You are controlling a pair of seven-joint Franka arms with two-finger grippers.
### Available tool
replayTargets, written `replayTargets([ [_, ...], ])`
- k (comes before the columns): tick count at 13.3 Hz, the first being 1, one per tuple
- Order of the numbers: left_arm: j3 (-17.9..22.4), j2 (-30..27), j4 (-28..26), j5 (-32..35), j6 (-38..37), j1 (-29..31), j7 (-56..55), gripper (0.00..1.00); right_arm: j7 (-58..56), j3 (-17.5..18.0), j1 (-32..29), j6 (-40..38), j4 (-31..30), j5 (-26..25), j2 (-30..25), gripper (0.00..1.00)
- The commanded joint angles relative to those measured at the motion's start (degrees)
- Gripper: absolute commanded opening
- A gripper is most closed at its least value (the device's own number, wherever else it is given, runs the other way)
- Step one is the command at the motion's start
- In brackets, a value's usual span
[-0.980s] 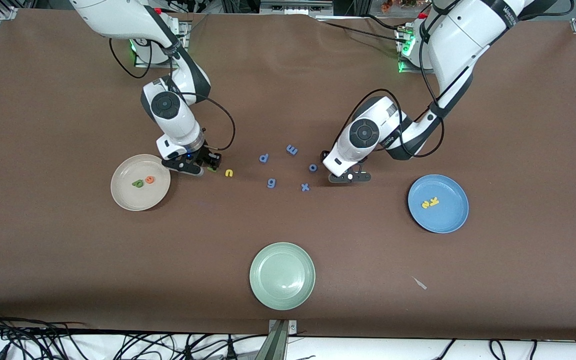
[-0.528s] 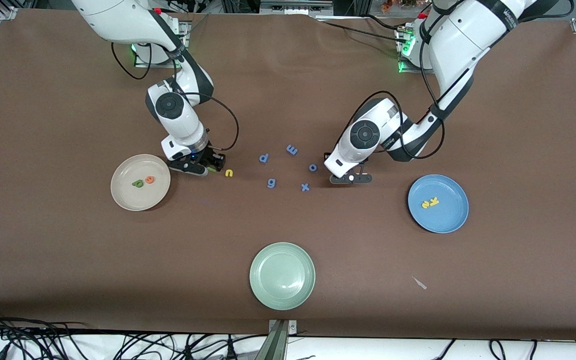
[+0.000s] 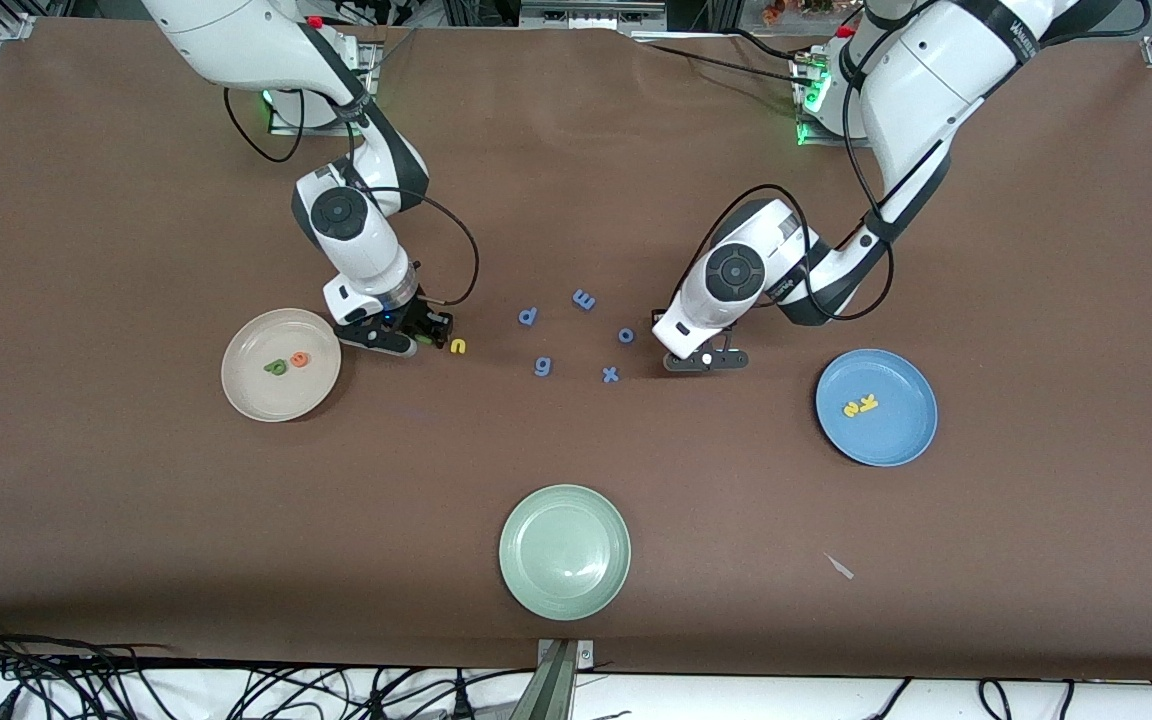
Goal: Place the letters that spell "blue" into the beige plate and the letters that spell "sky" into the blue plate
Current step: 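Grasp green y with the left gripper while the right gripper grasps green l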
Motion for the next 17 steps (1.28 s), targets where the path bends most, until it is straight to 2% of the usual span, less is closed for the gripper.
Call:
replayTargets([
  [1, -0.2, -0.2, -0.4, 1.9, 0.3, 0.4, -1.3, 0.23, 0.6, -0.3, 0.4, 0.8, 1.0, -0.4, 1.4, 0.55],
  [3, -0.2, -0.7, -0.3, 1.9, 0.1, 0.4, -1.3, 0.17, 0.6, -0.3, 0.4, 0.8, 1.0, -0.4, 1.8, 0.54],
  [6, -0.2, -1.7, 1.1, 1.9, -2.5, 0.5, -1.0, 0.16, 0.6, -0.3, 0.3, 0.8, 0.9, -0.4, 1.8, 0.43],
  [7, -0.2, -2.7, 2.6, 1.9, -6.0, 0.5, -0.8, 0.14, 0.5, -0.3, 0.3, 0.8, 0.9, -0.4, 1.9, 0.36],
  [10, -0.2, -6.3, 6.6, 1.9, -17.9, 1.0, 4.6, 0.12, 0.5, -0.3, 0.0, 0.7, 0.9, -0.4, 1.9, 0.28],
  [13, -0.2, -7.7, 7.8, 2.6, -20.8, 8.1, 16.4, 0.12, -0.3, -0.4, -0.1, 0.0, 0.8, -0.4, 0.6, 0.28],
  [15, -0.2, -7.7, 8.0, 5.8, -20.5, 13.8, 25.5, 0.12, -1.9, -1.5, -0.1, -5.6, 1.1, -0.5, -2.7, 0.28],
  [17, -0.2, -6.4, 7.9, 11.0, -19.7, 18.4, 33.1, 0.12, -9.2, -4.3, -0.1, -11.4, 1.5, -0.5, -5.7, 0.28],
])
